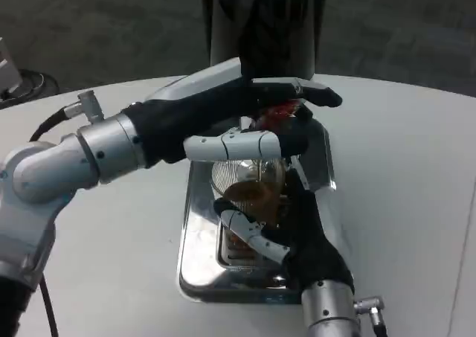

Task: Grasp the cup under the faucet to collect the drink, then remove the cup.

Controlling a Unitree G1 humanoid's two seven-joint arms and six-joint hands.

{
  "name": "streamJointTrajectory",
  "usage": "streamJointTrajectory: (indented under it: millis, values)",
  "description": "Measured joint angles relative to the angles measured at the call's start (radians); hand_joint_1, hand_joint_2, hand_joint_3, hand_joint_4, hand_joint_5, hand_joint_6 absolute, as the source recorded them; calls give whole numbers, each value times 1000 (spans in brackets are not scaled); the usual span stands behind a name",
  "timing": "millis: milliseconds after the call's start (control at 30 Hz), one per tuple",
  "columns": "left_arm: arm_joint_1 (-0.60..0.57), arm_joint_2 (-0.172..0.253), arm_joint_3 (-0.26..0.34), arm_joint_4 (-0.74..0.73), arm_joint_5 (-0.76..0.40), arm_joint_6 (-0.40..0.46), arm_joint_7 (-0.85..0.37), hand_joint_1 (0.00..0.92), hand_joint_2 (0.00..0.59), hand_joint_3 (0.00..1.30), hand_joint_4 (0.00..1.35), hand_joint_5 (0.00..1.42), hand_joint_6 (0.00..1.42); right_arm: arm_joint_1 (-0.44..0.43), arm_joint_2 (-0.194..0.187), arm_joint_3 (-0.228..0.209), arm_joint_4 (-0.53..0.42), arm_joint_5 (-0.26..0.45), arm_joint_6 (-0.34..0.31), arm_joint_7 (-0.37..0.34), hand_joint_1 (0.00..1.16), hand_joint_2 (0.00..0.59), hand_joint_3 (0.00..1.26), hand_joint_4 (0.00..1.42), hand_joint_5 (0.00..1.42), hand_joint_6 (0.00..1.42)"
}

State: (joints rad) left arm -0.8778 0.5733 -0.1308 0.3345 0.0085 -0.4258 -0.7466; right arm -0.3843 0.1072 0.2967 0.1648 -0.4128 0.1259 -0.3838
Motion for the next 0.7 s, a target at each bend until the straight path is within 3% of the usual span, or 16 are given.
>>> streamJointTrajectory:
  millis: [700]
  values:
    - [2, 9, 11, 0, 0, 1, -8, 0, 107, 220, 161, 207, 331, -23, 12, 45, 116, 6, -86, -185, 720, 224, 391, 428, 453, 392]
